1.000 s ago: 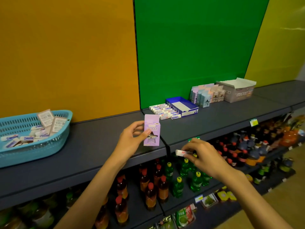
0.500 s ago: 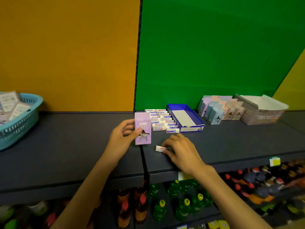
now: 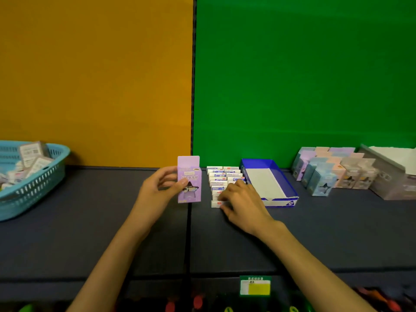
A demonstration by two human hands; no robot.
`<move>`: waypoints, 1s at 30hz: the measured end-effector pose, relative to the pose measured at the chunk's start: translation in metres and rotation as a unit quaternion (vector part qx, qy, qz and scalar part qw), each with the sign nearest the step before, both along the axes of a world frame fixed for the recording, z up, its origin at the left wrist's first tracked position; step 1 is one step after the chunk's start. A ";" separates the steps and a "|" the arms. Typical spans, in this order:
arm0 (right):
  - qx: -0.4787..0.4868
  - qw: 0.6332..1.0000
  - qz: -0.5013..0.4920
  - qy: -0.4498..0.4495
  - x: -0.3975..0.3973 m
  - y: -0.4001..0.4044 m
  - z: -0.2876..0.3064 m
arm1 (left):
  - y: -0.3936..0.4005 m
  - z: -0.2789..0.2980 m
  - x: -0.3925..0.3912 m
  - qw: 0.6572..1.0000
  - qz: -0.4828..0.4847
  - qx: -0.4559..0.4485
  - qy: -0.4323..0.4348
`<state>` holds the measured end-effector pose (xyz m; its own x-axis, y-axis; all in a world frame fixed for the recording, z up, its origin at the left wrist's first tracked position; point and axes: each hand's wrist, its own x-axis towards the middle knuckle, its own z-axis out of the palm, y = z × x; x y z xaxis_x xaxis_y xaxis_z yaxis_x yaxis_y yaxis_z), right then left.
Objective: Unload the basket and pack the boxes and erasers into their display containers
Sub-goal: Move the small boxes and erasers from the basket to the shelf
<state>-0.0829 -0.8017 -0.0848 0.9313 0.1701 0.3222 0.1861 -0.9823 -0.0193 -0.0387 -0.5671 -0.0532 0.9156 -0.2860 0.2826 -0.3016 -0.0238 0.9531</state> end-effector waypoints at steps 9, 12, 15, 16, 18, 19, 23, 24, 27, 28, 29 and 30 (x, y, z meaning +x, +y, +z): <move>0.036 0.997 0.018 -0.070 -0.030 -0.073 0.046 | -0.092 0.024 -0.027 1.000 -0.012 0.002 -0.020; 0.052 0.994 -0.007 -0.095 -0.049 -0.130 0.063 | -0.141 0.033 -0.031 0.999 -0.018 0.031 -0.025; 0.065 0.992 -0.043 -0.098 -0.071 -0.195 0.073 | -0.200 0.042 -0.036 0.996 -0.047 0.050 -0.050; 0.065 0.991 -0.055 -0.099 -0.079 -0.216 0.076 | -0.221 0.046 -0.039 0.994 -0.061 0.061 -0.065; 0.073 0.989 -0.082 -0.103 -0.095 -0.257 0.080 | -0.262 0.055 -0.046 0.988 -0.083 0.089 -0.091; 0.077 0.987 -0.096 -0.106 -0.102 -0.276 0.081 | -0.283 0.058 -0.049 0.985 -0.091 0.106 -0.102; 0.088 0.982 -0.120 -0.113 -0.130 -0.334 0.081 | -0.357 0.066 -0.059 0.964 -0.109 0.182 -0.159; 0.089 0.982 -0.121 -0.112 -0.135 -0.344 0.080 | -0.372 0.066 -0.058 0.957 -0.107 0.208 -0.170; 0.106 0.981 -0.113 -0.118 -0.147 -0.368 0.077 | -0.408 0.062 -0.053 0.934 -0.087 0.288 -0.194; 0.111 0.980 -0.109 -0.121 -0.149 -0.374 0.076 | -0.418 0.060 -0.051 0.922 -0.074 0.319 -0.206; 0.115 0.980 -0.105 -0.121 -0.151 -0.379 0.075 | -0.425 0.058 -0.049 0.906 -0.058 0.354 -0.223; 0.119 0.980 -0.100 -0.120 -0.152 -0.383 0.074 | -0.431 0.056 -0.047 0.887 -0.041 0.390 -0.243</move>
<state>-0.2349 -1.1842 -0.0104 0.8304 -0.1154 0.5452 0.0175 -0.9724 -0.2325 -0.0859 -0.9986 0.0030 0.7070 -0.6279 0.3255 -0.7036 -0.5777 0.4139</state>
